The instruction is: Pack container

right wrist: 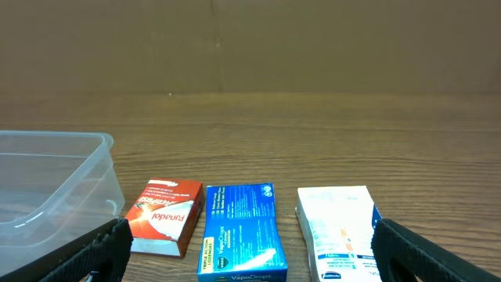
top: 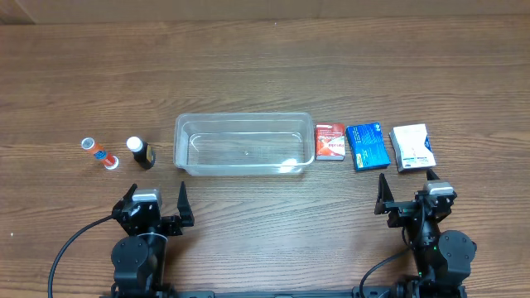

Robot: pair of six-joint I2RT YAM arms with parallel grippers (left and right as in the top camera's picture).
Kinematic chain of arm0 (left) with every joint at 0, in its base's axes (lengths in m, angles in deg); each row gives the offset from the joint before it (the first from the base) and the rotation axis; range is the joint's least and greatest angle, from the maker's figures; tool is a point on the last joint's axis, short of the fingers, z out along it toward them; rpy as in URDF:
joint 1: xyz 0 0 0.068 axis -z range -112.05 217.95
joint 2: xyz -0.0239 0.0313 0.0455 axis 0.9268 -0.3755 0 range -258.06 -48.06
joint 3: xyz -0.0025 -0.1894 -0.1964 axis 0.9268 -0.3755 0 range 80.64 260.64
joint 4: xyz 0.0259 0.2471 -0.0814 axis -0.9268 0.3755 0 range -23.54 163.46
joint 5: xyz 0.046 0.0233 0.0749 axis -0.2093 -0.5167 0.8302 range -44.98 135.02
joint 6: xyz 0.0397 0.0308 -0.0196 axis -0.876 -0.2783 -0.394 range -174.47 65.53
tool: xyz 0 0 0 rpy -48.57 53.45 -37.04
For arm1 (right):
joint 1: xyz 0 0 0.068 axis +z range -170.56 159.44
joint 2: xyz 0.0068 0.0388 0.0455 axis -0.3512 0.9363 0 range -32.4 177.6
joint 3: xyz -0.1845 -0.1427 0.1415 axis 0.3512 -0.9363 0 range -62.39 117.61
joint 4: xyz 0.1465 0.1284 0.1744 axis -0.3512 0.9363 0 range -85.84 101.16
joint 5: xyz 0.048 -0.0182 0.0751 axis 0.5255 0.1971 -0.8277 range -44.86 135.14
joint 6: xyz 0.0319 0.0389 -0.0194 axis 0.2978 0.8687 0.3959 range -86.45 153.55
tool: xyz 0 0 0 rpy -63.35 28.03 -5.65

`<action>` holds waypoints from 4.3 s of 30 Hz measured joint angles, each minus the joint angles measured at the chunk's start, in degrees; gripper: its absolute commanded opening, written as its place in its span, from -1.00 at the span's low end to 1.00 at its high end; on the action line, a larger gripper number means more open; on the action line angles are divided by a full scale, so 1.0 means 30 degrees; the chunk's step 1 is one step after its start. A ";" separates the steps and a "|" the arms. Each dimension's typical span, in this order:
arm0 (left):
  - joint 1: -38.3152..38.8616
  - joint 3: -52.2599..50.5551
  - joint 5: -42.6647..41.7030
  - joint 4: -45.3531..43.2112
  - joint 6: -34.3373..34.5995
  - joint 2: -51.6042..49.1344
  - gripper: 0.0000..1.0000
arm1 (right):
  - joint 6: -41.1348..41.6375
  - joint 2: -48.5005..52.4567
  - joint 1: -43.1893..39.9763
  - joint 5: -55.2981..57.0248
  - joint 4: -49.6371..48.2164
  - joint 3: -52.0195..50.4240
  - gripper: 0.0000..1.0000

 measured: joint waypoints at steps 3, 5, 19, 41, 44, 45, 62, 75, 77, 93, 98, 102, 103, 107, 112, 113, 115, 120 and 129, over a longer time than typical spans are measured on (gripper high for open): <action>0.0000 0.0000 0.0000 0.0000 0.0000 0.0000 1.00 | 0.0000 0.0000 0.0007 0.0007 0.0007 0.0000 1.00; 0.0000 0.0000 -0.0007 0.0000 0.0000 0.0000 1.00 | -0.0007 0.0000 0.0000 0.0007 0.0000 0.0000 1.00; 0.0000 0.0000 0.0000 0.0000 0.0000 0.0000 1.00 | -0.0007 0.0000 0.0000 0.0000 0.0000 0.0000 1.00; 0.0000 0.0000 0.0000 0.0000 0.0000 0.0000 1.00 | 0.0000 0.0000 0.0000 0.0000 -0.0044 0.0000 1.00; 0.0000 0.0000 0.0000 0.0000 0.0000 0.0000 1.00 | 0.0182 0.0000 0.0000 -0.0138 -0.1479 -0.0051 1.00; 0.0000 0.0000 0.0000 0.0000 0.0000 -0.0007 1.00 | 0.0699 0.0007 0.0000 -0.0284 -0.2069 -0.0073 1.00; 0.0000 -0.0029 -0.0007 0.0000 0.0007 0.0036 1.00 | 0.2710 2.2309 0.0000 0.1115 0.9304 2.1150 1.00; 0.0000 -0.0036 -0.0007 0.0000 0.0007 0.0029 1.00 | 0.0299 3.4643 -0.1479 0.3096 1.0666 2.1187 0.88; 0.0000 -0.0036 -0.0007 0.0000 0.0007 0.0029 1.00 | 0.0124 3.4723 -0.1501 0.3155 1.0601 2.1194 0.64; 0.0000 -0.0036 -0.0007 0.0000 0.0007 0.0029 1.00 | 0.0794 3.4811 -0.1530 0.3577 1.1606 2.3299 1.00; 0.0000 -0.0036 -0.0007 0.0000 0.0007 0.0029 1.00 | 0.0801 3.4789 -0.2033 0.4087 1.0768 2.3518 1.00; 0.0000 -0.0036 -0.0007 0.0000 0.0000 0.0029 1.00 | 0.0801 3.4855 -0.2914 0.4080 1.0630 2.3518 1.00; 0.0000 -0.0036 -0.0007 0.0000 0.0007 0.0029 1.00 | 0.0721 3.4927 -0.2907 0.3934 1.0732 2.3518 1.00; 0.0000 -0.0036 -0.0007 0.0000 0.0007 0.0029 1.00 | 0.0168 3.5576 -0.2375 0.2914 1.1387 2.3518 0.99; 0.0000 -0.0036 -0.0007 0.0000 0.0000 0.0029 1.00 | 0.0299 3.6421 -0.2266 0.3752 1.1256 2.3401 0.93; 0.0000 -0.0036 -0.0007 0.0000 0.0007 0.0029 1.00 | 0.0313 3.6705 -0.2288 0.3796 1.1242 2.3343 0.89; 0.0000 -0.0036 -0.0007 0.0000 0.0000 0.0029 1.00 | 0.0408 3.7135 -0.2178 0.3796 1.1307 2.3161 0.86; 0.0000 -0.0036 -0.0007 0.0000 0.0007 0.0029 1.00 | 0.0721 3.6742 -0.1719 0.3796 1.1438 2.3154 0.81; 0.0000 -0.0036 -0.0007 -0.0007 0.0007 0.0029 1.00 | 0.1166 3.4359 0.0182 0.3934 1.2954 2.3474 0.85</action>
